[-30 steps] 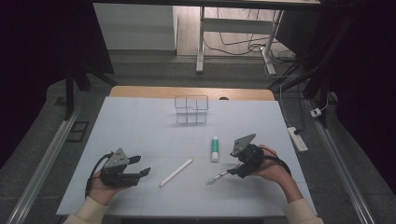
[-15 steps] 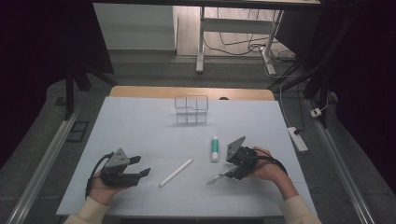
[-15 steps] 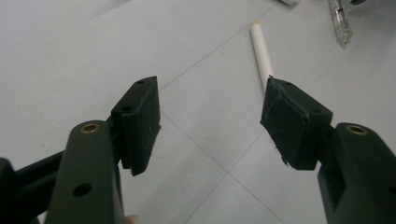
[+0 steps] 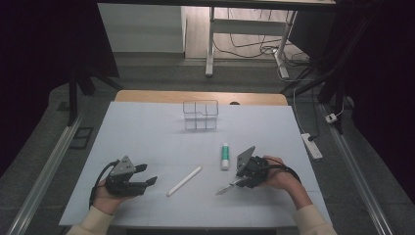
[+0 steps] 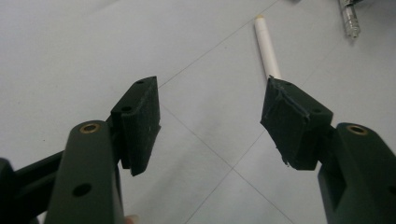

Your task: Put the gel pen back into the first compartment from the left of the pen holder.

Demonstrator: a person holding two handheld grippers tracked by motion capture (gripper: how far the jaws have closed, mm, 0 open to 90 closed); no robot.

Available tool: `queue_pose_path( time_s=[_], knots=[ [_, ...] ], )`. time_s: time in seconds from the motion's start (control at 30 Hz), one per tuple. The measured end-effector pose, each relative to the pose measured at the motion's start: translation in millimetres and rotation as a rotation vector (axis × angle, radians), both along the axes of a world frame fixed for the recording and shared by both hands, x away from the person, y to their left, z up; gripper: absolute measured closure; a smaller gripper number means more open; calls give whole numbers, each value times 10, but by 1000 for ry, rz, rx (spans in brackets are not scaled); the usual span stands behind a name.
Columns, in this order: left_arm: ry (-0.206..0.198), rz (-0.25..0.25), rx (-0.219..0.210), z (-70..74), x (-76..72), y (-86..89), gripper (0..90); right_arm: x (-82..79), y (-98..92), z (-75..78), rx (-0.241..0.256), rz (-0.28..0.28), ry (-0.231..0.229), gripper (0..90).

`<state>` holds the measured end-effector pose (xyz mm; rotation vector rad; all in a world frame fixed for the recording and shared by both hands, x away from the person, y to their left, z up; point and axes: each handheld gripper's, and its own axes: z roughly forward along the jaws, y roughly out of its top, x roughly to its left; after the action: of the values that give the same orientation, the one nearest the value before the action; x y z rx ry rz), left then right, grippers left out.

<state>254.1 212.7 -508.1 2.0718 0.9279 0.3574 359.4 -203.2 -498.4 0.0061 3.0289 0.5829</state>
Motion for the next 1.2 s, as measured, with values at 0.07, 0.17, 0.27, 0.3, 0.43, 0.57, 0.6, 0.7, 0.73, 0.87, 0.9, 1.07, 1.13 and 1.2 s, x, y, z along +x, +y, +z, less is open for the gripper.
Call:
queue_pose_path(
  time_s=[0.07, 0.17, 0.27, 0.3, 0.43, 0.57, 0.6, 0.7, 0.73, 0.87, 0.9, 1.07, 1.13, 1.2],
  knots=[
    [2, 0, 2, -5, 3, 2, 374, -9, -4, 0, 3, 19, 5, 657],
    [6, 1, 2, -10, 7, 8, 372, -16, -8, 1, 5, 38, -2, 673],
    [8, 0, 0, -9, 9, 13, 372, -19, -9, -4, 13, 58, 4, 713],
    [8, 1, -1, -10, 9, 13, 371, -18, -9, -5, 15, 65, 7, 732],
    [12, 1, 1, -17, 13, 14, 371, -17, -9, -8, 17, 88, 20, 774],
    [15, 0, 4, -25, 18, 14, 371, -24, -7, -6, 17, 93, 23, 781],
    [16, 0, 5, -27, 19, 14, 371, -26, -6, -7, 19, 96, 23, 782],
    [17, 2, 5, -32, 21, 17, 371, -32, -1, 5, 33, 104, 22, 785],
    [17, 2, 5, -32, 22, 19, 371, -36, 0, 14, 39, 104, 27, 786],
    [15, 5, 2, -27, 22, 28, 371, -34, -12, 77, 71, 84, 19, 787],
    [14, 5, 2, -26, 22, 28, 371, -32, -16, 79, 80, 75, 19, 787],
    [10, 8, 3, -23, 20, 29, 371, -22, -47, 130, 117, 29, 23, 787],
    [4, 11, 5, -14, 18, 30, 372, -24, -60, 165, 144, 11, 21, 788],
    [-5, 14, 7, -3, 12, 26, 372, -27, -71, 204, 166, -8, 13, 788]
  ],
)
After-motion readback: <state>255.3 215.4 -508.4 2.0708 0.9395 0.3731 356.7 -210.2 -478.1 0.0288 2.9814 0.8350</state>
